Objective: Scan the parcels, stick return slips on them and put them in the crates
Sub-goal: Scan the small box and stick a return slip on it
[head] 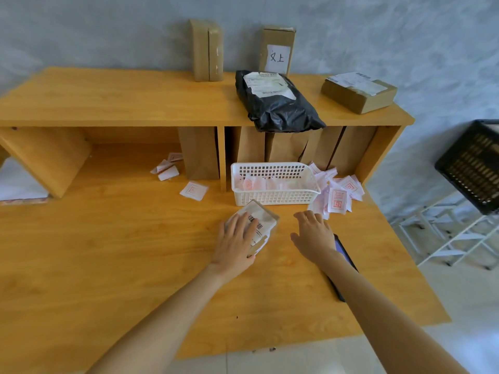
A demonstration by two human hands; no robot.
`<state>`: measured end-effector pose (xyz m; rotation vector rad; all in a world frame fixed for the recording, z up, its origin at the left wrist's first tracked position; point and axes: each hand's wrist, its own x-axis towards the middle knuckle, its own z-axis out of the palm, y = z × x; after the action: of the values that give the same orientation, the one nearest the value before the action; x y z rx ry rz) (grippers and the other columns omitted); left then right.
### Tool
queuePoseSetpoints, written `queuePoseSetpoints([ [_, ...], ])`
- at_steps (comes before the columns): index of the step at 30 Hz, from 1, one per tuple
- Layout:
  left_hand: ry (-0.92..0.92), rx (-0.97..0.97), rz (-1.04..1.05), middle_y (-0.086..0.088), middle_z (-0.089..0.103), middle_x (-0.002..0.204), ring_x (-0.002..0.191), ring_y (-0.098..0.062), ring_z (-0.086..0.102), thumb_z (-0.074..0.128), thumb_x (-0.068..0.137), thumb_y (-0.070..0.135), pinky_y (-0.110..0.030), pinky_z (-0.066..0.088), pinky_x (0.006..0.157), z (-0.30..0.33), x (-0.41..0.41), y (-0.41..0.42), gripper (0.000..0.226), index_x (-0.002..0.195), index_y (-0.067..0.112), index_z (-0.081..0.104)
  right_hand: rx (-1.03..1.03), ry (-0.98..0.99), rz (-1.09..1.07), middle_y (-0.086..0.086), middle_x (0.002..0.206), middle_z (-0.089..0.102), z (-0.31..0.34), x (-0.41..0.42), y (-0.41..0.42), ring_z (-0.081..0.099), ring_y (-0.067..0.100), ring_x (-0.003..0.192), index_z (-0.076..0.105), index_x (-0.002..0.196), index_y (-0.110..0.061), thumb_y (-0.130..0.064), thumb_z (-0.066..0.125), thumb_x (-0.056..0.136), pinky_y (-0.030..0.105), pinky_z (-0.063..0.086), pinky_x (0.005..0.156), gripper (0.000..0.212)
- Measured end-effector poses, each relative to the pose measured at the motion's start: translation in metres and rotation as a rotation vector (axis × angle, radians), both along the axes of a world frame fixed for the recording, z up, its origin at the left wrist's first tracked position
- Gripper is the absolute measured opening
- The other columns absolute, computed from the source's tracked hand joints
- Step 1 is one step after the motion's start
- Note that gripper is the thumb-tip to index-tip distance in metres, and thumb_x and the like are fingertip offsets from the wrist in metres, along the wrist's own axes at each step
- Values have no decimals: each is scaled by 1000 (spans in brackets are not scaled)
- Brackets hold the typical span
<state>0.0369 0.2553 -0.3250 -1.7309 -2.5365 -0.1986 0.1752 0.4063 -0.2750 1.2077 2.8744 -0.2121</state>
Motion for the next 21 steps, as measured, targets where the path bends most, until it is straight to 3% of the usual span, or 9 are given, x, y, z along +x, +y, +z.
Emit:
queuePoseSetpoints([
  [5, -47, -42, -45, -13, 41, 149, 137, -32, 32, 84, 61, 44, -57, 42, 101, 0, -2, 2, 97, 141, 17, 36, -7, -1, 3, 2, 146, 39, -2, -1, 4, 34, 22, 134, 35, 144, -18, -26, 52, 95, 35, 32, 106, 52],
  [7, -83, -64, -125, -5, 14, 162, 148, -25, 5, 76, 75, 41, -58, 16, 117, -3, -9, 1, 95, 152, 24, 22, -7, 2, 14, 2, 145, 39, 0, 0, 9, 34, 22, 134, 36, 143, -17, -26, 52, 95, 35, 34, 105, 52],
  [9, -138, -114, -154, 5, -14, 161, 147, -19, -17, 71, 79, 47, -52, -11, 118, 2, -16, -1, 99, 154, 33, 9, -10, 4, 26, 2, 145, 40, 3, 1, 14, 34, 22, 134, 36, 143, -17, -26, 53, 95, 35, 35, 103, 52],
  [11, -237, -76, -63, 9, -21, 158, 146, -17, -21, 69, 74, 63, -53, -13, 117, 9, -16, -1, 105, 153, 38, 4, -23, 10, 39, 2, 145, 39, 5, 2, 20, 34, 22, 134, 36, 143, -17, -25, 53, 94, 35, 35, 103, 52],
  [13, -498, 77, 192, 8, -11, 161, 148, -18, -11, 65, 74, 70, -51, 0, 120, 16, -9, 1, 105, 154, 34, 7, -30, 21, 53, 2, 146, 39, 7, 1, 24, 34, 22, 134, 35, 143, -17, -23, 52, 94, 36, 34, 103, 52],
  [15, -798, 229, 545, -1, 14, 160, 146, -23, 14, 67, 76, 65, -46, 22, 117, 25, 1, 6, 99, 152, 23, 21, -42, 33, 68, 3, 146, 38, 8, -1, 27, 33, 23, 134, 35, 143, -17, -23, 52, 94, 36, 34, 103, 52],
  [17, -1147, 309, 821, -5, 48, 141, 121, -22, 49, 71, 78, 55, -37, 46, 95, 36, 11, 10, 72, 132, 16, 46, -55, 39, 83, 3, 145, 39, 7, -2, 28, 33, 23, 134, 36, 143, -17, -23, 52, 94, 36, 36, 102, 52],
  [19, -1462, 332, 921, 4, 57, 110, 82, -12, 55, 68, 88, 40, -25, 43, 66, 42, 23, 16, 33, 107, 18, 52, -64, 43, 103, 3, 145, 38, 6, -1, 28, 34, 23, 133, 36, 142, -17, -23, 53, 94, 36, 37, 101, 51],
  [21, -1530, 347, 955, 3, 53, 93, 65, -7, 46, 65, 93, 30, -23, 35, 52, 44, 31, 20, 22, 100, 20, 47, -72, 49, 119, 2, 145, 38, 5, 0, 28, 34, 23, 133, 37, 142, -17, -24, 53, 94, 36, 37, 101, 51],
])
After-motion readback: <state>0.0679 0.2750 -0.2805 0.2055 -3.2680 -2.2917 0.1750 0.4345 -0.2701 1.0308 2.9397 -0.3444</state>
